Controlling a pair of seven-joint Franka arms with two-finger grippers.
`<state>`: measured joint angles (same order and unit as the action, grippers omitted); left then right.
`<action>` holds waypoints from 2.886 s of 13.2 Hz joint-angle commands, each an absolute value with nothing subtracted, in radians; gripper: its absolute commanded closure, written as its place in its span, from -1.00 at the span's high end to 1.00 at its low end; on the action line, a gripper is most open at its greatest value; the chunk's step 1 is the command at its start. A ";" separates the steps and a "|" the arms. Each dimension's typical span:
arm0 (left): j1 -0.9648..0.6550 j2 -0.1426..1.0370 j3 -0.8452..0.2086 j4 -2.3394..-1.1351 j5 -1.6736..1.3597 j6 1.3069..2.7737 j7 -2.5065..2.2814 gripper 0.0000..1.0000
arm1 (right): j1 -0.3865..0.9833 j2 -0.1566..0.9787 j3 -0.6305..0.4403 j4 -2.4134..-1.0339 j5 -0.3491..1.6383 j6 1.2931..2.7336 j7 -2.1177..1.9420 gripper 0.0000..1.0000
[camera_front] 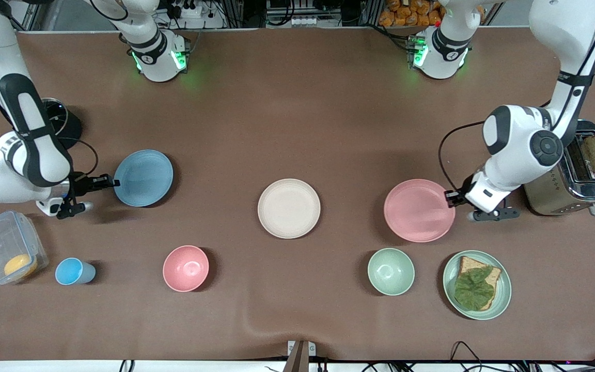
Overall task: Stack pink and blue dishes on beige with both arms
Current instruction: 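Slide the pink plate onto the beige plate while the right gripper grips the blue plate, then release the pink plate with the left gripper while the right gripper carries the blue plate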
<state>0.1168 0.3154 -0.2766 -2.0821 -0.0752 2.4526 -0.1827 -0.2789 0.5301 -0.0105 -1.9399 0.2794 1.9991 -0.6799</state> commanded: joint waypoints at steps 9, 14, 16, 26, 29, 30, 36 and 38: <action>-0.270 0.531 -0.347 -1.740 -0.097 2.422 -0.872 -1.00 | -0.291 0.548 -0.002 -1.763 0.288 1.830 -0.673 -1.00; -0.351 0.618 -0.335 -1.730 -0.075 2.447 -0.940 -1.00 | -0.267 0.546 -0.002 -1.720 0.284 1.781 -0.599 -1.00; -0.380 0.644 -0.316 -1.729 -0.040 2.457 -0.978 -1.00 | -0.250 0.546 -0.002 -1.704 0.284 1.763 -0.557 -1.00; -0.423 0.693 -0.302 -1.704 -0.011 2.494 -1.023 -1.00 | 0.012 0.540 0.002 -1.620 0.304 1.683 -0.120 -1.00; -0.419 0.701 -0.301 -1.677 -0.011 2.494 -1.020 -1.00 | 0.067 0.548 0.003 -1.597 0.307 1.686 -0.031 -1.00; -0.417 0.706 -0.301 -1.672 -0.009 2.494 -1.019 -1.00 | 0.084 0.555 0.003 -1.592 0.308 1.693 -0.008 -1.00; -0.414 0.713 -0.301 -1.664 -0.015 2.493 -1.066 0.80 | 0.114 0.565 0.003 -1.589 0.305 1.715 0.028 -1.00; -0.407 0.678 -0.299 -1.667 -0.008 2.477 -1.083 1.00 | 0.109 0.561 0.003 -1.589 0.305 1.710 0.026 -1.00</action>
